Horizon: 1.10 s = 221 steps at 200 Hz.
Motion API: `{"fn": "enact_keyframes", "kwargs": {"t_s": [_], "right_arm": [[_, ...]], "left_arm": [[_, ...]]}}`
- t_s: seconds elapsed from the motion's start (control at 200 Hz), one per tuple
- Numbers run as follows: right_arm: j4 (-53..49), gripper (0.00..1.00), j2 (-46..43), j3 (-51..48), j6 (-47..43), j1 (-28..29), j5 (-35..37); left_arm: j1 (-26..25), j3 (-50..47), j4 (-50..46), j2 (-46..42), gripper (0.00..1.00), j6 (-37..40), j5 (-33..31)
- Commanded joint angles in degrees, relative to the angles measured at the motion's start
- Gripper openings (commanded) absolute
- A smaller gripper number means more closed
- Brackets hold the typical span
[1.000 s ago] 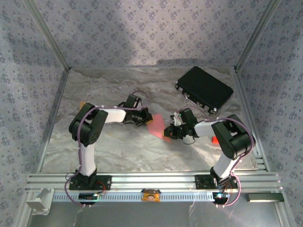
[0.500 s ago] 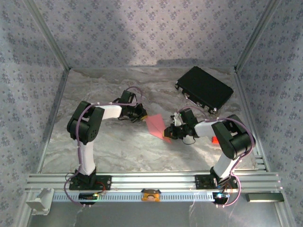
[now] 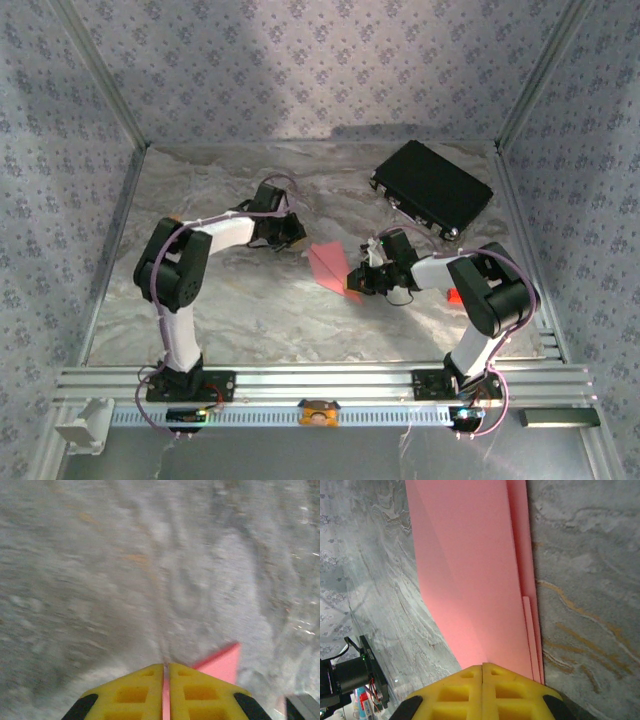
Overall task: Fold a paper plane with a square sheet of paper (pick it up from the middle)
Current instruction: Fourth fold the wing at the center of the table.
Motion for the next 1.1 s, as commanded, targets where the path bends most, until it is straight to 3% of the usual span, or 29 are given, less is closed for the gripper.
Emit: {"fn": "enact_keyframes", "kwargs": {"t_s": [0.0,0.23,0.495,0.71,1.099], "right_arm": [[-7.7,0.0,1.48,-2.2,0.37,-0.2,3.0],[-7.72,0.0,1.03,-2.31,0.35,-0.15,3.16],[-7.38,0.0,-0.17,-1.2,2.42,-0.17,1.51],[-11.45,0.0,-1.98,5.61,2.02,1.65,1.4],[-12.48,0.0,10.16,15.01,1.3,2.86,3.34]], "left_arm": [[-3.56,-0.08,0.6,-2.67,0.11,2.03,0.68],[-8.02,-0.8,6.21,2.27,0.09,-0.8,4.7],[-7.19,-3.61,8.14,6.59,0.08,-2.07,4.11],[-6.93,-5.91,8.93,7.27,0.07,-2.17,3.73],[-6.93,-6.63,9.73,7.31,0.07,-2.14,4.02]]}}
